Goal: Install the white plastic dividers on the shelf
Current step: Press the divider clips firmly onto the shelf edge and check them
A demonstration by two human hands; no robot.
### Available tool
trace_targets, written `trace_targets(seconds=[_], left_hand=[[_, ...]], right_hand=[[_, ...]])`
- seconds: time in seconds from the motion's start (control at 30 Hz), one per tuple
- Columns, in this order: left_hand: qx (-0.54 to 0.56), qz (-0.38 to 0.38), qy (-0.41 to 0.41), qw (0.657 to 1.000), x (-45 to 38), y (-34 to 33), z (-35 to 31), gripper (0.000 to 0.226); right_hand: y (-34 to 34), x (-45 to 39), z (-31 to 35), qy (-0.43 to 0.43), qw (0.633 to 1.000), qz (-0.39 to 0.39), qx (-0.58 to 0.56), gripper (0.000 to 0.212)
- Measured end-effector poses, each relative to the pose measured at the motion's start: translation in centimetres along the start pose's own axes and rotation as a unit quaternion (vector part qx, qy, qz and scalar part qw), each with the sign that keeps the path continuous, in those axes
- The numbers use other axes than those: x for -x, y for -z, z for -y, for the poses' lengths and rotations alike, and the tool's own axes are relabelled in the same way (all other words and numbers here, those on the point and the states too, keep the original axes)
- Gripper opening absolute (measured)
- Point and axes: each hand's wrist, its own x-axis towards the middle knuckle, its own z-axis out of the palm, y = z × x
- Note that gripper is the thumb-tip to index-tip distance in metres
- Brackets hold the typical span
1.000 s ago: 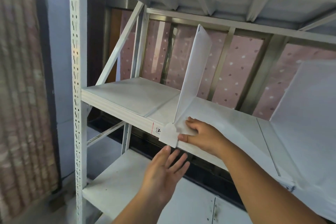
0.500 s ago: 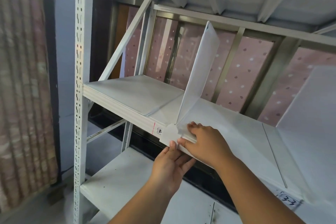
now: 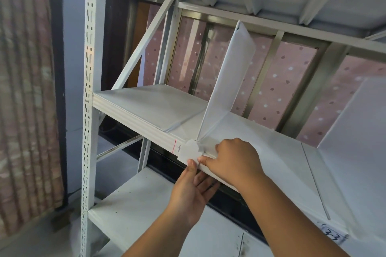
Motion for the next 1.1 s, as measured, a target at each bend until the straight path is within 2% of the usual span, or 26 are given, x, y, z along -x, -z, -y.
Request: trace_targets(seconds=[0.13, 0.4, 0.6, 0.9, 1.0, 1.1], left_hand=[[-0.013, -0.017, 0.000, 1.000, -0.3, 0.2, 0.1, 0.062], [-0.018, -0.072, 0.003, 0.997, -1.6, 0.6, 0.6, 0.068], [-0.019, -0.081, 0.025, 0.996, -1.8, 0.7, 0.3, 0.072], [-0.053, -0.069, 0.072, 0.994, -1.1, 0.6, -1.0, 0.074], [-0.079, -0.060, 0.093, 0.991, -0.9, 0.9, -1.7, 0.077], [-0.110, -0.016, 0.113, 0.987, -0.6, 1.9, -2.8, 0.077]], right_hand=[[0.1, -0.1, 0.6, -0.016, 1.000, -0.010, 0.015, 0.068], [0.5, -1.8, 3.1, -0.018, 0.998, 0.023, 0.061, 0.081], [0.6, -2.4, 3.4, -0.032, 0.995, 0.046, 0.078, 0.088], [0.7, -1.9, 4.0, -0.035, 0.997, 0.044, 0.052, 0.084], [0.0, -0.8, 4.1, -0.024, 0.999, 0.002, 0.044, 0.076], [-1.1, 1.0, 3.7, -0.028, 0.997, -0.057, 0.042, 0.077]])
